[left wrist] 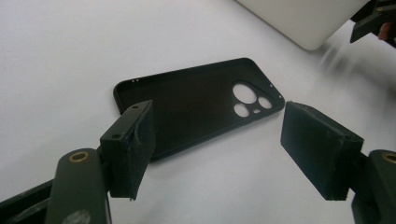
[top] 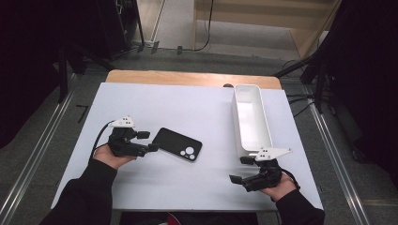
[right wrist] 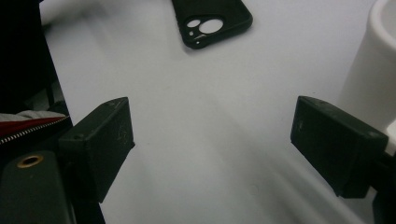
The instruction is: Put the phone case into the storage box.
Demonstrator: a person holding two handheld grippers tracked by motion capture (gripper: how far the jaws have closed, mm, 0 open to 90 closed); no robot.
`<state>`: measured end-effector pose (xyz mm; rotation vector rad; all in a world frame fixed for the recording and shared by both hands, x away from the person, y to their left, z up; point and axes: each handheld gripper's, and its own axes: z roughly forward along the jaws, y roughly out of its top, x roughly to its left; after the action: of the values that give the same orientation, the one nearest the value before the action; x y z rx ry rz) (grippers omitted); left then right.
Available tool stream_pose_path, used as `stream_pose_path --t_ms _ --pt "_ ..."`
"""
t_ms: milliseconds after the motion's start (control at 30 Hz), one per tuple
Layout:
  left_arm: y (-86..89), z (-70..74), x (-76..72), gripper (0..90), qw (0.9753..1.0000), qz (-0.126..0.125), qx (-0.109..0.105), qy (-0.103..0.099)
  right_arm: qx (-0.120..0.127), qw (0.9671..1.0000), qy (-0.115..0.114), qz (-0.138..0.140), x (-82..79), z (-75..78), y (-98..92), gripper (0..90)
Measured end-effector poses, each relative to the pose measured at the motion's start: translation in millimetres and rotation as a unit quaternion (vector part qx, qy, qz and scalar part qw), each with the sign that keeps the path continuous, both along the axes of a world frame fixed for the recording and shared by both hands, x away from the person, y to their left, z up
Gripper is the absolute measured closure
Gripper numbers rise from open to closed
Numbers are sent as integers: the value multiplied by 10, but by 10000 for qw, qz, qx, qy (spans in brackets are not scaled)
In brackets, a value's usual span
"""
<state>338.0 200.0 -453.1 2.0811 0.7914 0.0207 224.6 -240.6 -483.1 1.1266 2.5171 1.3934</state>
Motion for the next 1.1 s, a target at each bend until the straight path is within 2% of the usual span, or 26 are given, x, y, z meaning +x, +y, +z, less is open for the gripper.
stream_pose_path --t_ms 100,233,300,333,433,500,567,600,700,867,933,1000,1033,1067,1100 --pt "-31 1 55 281 10000 -4 28 -36 8 10000 5 -2 0 0 4 116" --pt "-77 7 137 281 10000 -27 69 40 37 10000 9 13 1 1 1 116" --pt "-98 18 182 282 9999 4 23 146 87 9999 61 -52 -7 8 1 116" --pt "-108 18 201 282 9999 -7 -18 106 98 9999 50 -53 -5 8 -1 116" --pt "-157 15 274 282 9998 -46 82 182 107 9999 31 -59 -9 11 -1 116" --pt "-191 12 310 288 9998 -55 77 149 113 9999 27 -48 -9 10 0 116" --pt "-212 -5 346 304 9999 -85 0 132 121 9999 25 -44 -9 8 -2 116" --pt "-223 -18 372 304 9997 -106 10 201 121 9999 25 -44 -9 8 -2 116" --pt "-263 -59 442 303 9996 -132 82 230 123 9999 41 -47 -9 8 -1 116" --pt "-275 -84 463 303 9996 -142 100 213 106 9999 30 -36 -9 7 -2 116" --pt "-266 -98 451 304 9995 -136 169 220 116 9999 27 -41 -10 7 -1 116" --pt "-259 -100 441 331 9996 -71 147 233 106 9999 30 -37 -9 7 -2 116" --pt "-247 -101 424 475 9998 -29 99 197 121 9999 41 -33 -10 10 -4 116" --pt "-236 -104 413 475 9998 -21 82 169 121 9999 41 -33 -10 10 -4 116" --pt "-229 -109 399 612 9999 9 73 148 138 9999 34 -28 -13 14 -6 116"
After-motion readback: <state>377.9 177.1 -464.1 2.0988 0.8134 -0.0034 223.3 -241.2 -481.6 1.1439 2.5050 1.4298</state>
